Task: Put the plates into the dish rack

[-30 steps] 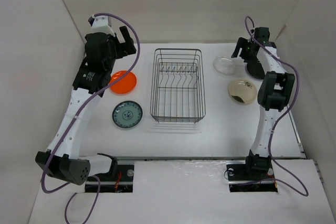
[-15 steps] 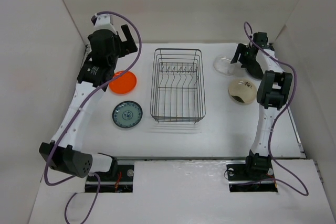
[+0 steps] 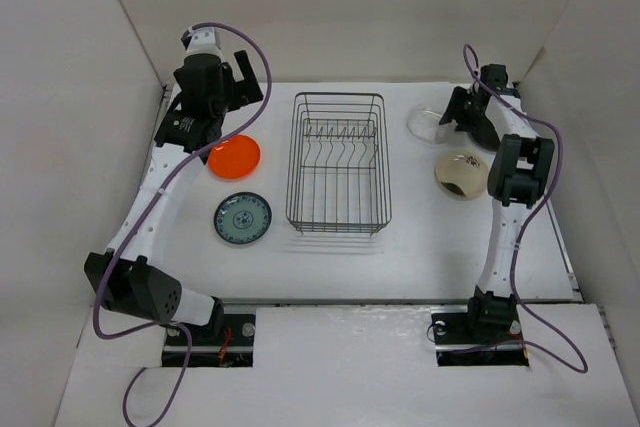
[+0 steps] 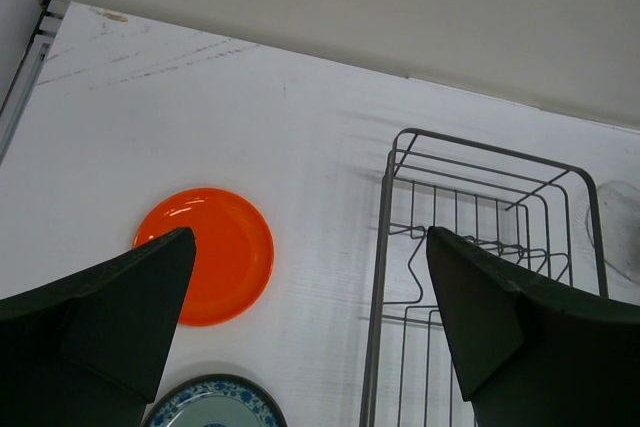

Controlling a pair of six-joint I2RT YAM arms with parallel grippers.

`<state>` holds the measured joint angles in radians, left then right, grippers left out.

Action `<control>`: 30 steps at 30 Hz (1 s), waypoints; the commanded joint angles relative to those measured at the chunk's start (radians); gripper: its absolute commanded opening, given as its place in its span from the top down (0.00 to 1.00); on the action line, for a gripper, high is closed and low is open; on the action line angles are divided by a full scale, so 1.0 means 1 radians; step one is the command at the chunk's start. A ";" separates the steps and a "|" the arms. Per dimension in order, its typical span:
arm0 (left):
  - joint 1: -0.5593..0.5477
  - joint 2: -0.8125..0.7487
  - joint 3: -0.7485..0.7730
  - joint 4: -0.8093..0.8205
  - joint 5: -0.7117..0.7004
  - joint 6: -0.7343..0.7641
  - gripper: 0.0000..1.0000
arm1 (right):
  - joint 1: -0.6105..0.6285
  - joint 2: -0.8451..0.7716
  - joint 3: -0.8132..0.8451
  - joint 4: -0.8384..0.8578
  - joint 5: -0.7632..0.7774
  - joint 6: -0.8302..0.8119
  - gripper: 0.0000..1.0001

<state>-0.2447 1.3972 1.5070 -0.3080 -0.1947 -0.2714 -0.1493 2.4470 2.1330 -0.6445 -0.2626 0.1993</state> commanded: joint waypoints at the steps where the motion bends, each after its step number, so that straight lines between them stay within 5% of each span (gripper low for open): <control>1: 0.002 -0.015 0.036 0.030 -0.008 -0.008 0.00 | -0.003 0.033 0.051 -0.047 -0.004 0.011 0.41; 3: 0.002 -0.015 0.036 0.030 -0.008 -0.008 0.00 | -0.003 0.043 0.062 -0.060 -0.004 0.020 0.47; 7: 0.002 -0.024 0.036 0.030 -0.018 -0.008 0.00 | -0.003 0.043 0.071 -0.079 -0.004 0.029 1.00; 20: 0.002 -0.033 0.036 0.030 -0.037 -0.017 0.00 | -0.003 -0.198 0.060 -0.053 0.066 0.167 1.00; 30: 0.002 -0.024 0.036 0.021 -0.110 -0.035 0.00 | 0.267 -0.618 0.036 -0.222 0.805 0.123 1.00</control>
<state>-0.2447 1.3972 1.5070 -0.3084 -0.2611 -0.2955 0.0216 1.9629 2.1597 -0.8097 0.2539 0.3355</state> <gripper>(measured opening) 0.997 0.023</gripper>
